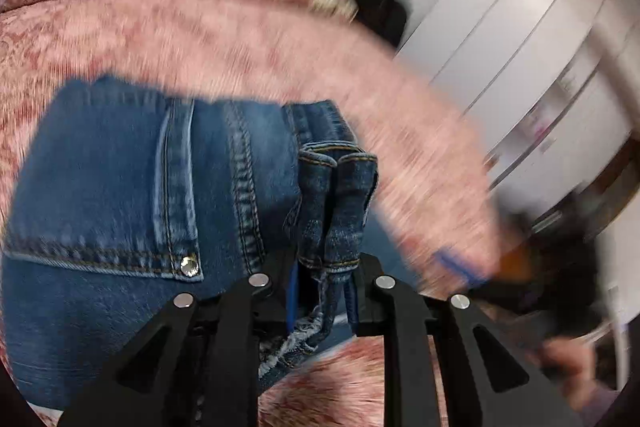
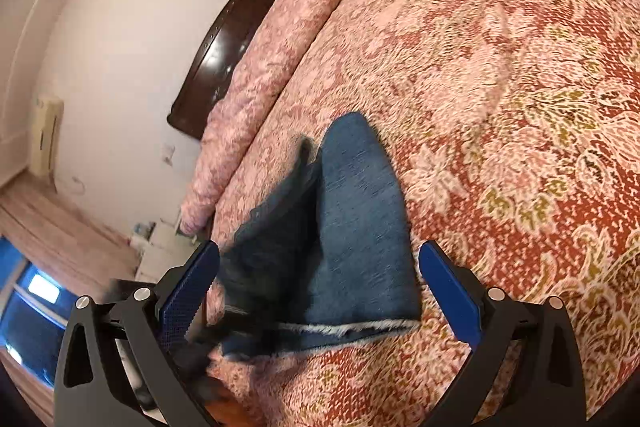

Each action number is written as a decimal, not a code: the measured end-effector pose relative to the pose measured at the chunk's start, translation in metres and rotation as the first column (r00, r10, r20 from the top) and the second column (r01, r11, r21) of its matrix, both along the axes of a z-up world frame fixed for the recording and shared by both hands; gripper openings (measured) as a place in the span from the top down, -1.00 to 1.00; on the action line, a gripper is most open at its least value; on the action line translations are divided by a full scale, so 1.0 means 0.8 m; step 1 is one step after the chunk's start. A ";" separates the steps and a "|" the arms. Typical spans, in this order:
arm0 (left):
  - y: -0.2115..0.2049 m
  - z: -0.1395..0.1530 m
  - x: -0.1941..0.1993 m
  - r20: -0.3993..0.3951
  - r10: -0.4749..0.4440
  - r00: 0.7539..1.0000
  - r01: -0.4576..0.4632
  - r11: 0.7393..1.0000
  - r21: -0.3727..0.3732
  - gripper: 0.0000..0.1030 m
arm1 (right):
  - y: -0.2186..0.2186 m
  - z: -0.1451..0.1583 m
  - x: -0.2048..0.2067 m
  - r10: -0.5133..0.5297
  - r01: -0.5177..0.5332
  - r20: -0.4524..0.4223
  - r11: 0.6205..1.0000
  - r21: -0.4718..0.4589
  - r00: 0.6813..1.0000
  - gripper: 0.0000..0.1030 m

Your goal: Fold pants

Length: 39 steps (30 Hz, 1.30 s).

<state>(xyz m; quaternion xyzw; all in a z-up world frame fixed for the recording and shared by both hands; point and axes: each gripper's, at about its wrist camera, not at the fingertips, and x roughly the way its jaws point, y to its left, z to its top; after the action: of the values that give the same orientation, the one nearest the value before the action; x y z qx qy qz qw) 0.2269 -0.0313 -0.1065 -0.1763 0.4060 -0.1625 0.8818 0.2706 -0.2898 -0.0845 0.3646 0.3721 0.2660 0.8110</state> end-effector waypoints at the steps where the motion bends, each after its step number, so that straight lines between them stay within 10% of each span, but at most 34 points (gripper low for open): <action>1: -0.011 -0.006 -0.001 -0.012 -0.007 1.000 0.008 0.999 0.040 0.56 | -0.002 -0.002 0.001 -0.001 0.001 -0.004 1.000 0.017 1.000 -0.92; 2: -0.022 -0.001 -0.005 0.005 -0.017 1.000 0.016 0.997 0.078 0.39 | -0.003 -0.005 0.002 -0.001 0.002 -0.010 0.999 0.033 1.000 -0.92; 4: -0.036 0.013 -0.013 0.009 -0.072 0.997 0.071 0.996 0.053 -0.59 | -0.005 -0.009 0.004 -0.002 0.003 -0.023 0.999 0.053 1.000 -0.92; 10: -0.013 0.081 -0.081 0.163 -0.123 0.979 0.095 0.980 0.172 -0.94 | 0.000 -0.008 0.003 0.071 -0.066 -0.028 0.987 0.145 0.997 -0.92; 15: 0.132 0.068 -0.113 0.141 0.202 0.969 -0.220 0.967 0.126 -0.96 | 0.030 0.004 0.013 0.111 -0.108 -0.057 0.993 0.048 0.992 -0.92; 20: 0.246 0.003 -0.133 -0.037 0.498 0.867 -0.499 0.866 -0.034 -0.95 | 0.069 0.028 0.040 0.108 -0.115 -0.065 0.987 -0.111 0.992 -0.92; 26: 0.235 -0.004 -0.122 -0.042 0.492 0.870 -0.491 0.871 0.032 -0.95 | 0.097 0.015 0.085 0.086 -0.119 -0.138 0.960 -0.252 0.987 -0.84; 28: 0.231 -0.004 -0.120 -0.041 0.493 0.869 -0.492 0.870 0.040 -0.96 | 0.105 0.006 0.085 0.106 -0.145 -0.153 0.953 -0.268 0.982 -0.30; 32: 0.241 -0.009 -0.113 -0.050 0.498 0.865 -0.499 0.867 0.012 -0.96 | 0.115 0.001 0.079 0.118 -0.165 -0.162 0.932 -0.324 0.980 -0.01; 35: 0.243 -0.009 -0.113 -0.052 0.500 0.865 -0.499 0.866 0.019 -0.96 | 0.117 0.005 0.071 0.155 -0.192 -0.136 0.928 -0.320 0.978 0.78; 39: 0.243 -0.016 -0.099 -0.053 0.501 0.864 -0.501 0.865 0.018 -0.96 | 0.132 0.011 0.066 0.207 -0.236 -0.118 0.896 -0.376 0.971 0.89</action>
<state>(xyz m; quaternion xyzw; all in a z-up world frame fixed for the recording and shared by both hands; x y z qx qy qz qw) 0.1474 0.1630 -0.1192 -0.2786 0.3713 0.0777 0.8823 0.3234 -0.1843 -0.0758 0.1620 0.4866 0.2639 0.8169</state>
